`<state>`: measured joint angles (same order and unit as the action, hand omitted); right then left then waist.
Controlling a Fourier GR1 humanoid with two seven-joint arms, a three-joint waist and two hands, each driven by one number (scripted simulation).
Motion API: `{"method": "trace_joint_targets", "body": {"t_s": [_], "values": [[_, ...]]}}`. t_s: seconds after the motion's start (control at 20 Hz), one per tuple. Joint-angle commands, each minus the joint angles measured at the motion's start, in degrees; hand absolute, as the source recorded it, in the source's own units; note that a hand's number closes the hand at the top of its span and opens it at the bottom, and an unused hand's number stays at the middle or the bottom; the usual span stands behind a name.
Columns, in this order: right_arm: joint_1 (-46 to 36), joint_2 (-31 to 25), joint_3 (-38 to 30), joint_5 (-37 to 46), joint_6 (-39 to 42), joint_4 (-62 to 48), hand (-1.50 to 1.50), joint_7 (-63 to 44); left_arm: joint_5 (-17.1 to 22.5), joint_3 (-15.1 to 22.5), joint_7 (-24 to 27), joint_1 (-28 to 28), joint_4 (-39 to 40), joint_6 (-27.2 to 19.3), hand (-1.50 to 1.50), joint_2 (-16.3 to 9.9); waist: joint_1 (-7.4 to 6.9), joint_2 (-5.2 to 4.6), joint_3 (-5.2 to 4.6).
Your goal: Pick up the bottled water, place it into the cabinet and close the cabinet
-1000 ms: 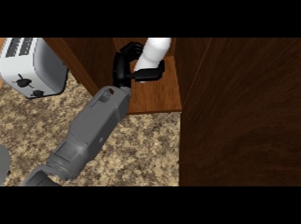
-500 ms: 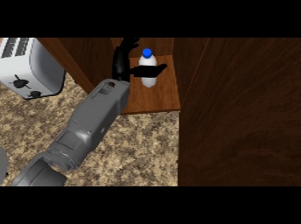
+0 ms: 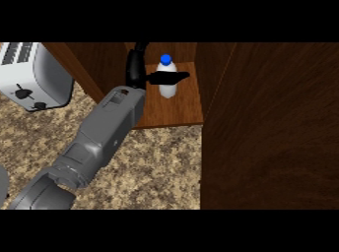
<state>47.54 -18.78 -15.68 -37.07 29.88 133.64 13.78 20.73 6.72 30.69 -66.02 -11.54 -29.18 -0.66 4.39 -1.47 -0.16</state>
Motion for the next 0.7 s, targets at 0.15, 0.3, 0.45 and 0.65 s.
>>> {"method": "trace_joint_targets", "body": {"t_s": [0.15,0.3,0.45,0.65], "values": [[2.40,-0.40,-1.83,-3.12,-1.62,8.16,-1.50,-2.59,1.98,-1.54,6.96,-0.16,-2.58,4.65,-1.50,0.64,-0.31,0.55,0.01],[1.86,-0.75,-2.06,-4.58,-3.54,8.77,-1.50,-4.42,3.22,-0.38,5.83,-0.36,-3.57,6.56,-1.50,0.65,-0.82,0.80,0.04],[3.38,-1.14,-3.06,-4.81,-1.42,8.54,-1.50,-4.29,4.77,-0.32,5.29,-0.64,-4.22,7.09,-1.50,0.66,-0.92,1.01,0.06],[3.19,1.55,-0.70,-2.16,-3.99,10.29,-1.50,-5.23,7.38,3.28,6.04,4.00,-8.89,6.44,-1.50,0.66,-1.85,1.47,0.08]]}}
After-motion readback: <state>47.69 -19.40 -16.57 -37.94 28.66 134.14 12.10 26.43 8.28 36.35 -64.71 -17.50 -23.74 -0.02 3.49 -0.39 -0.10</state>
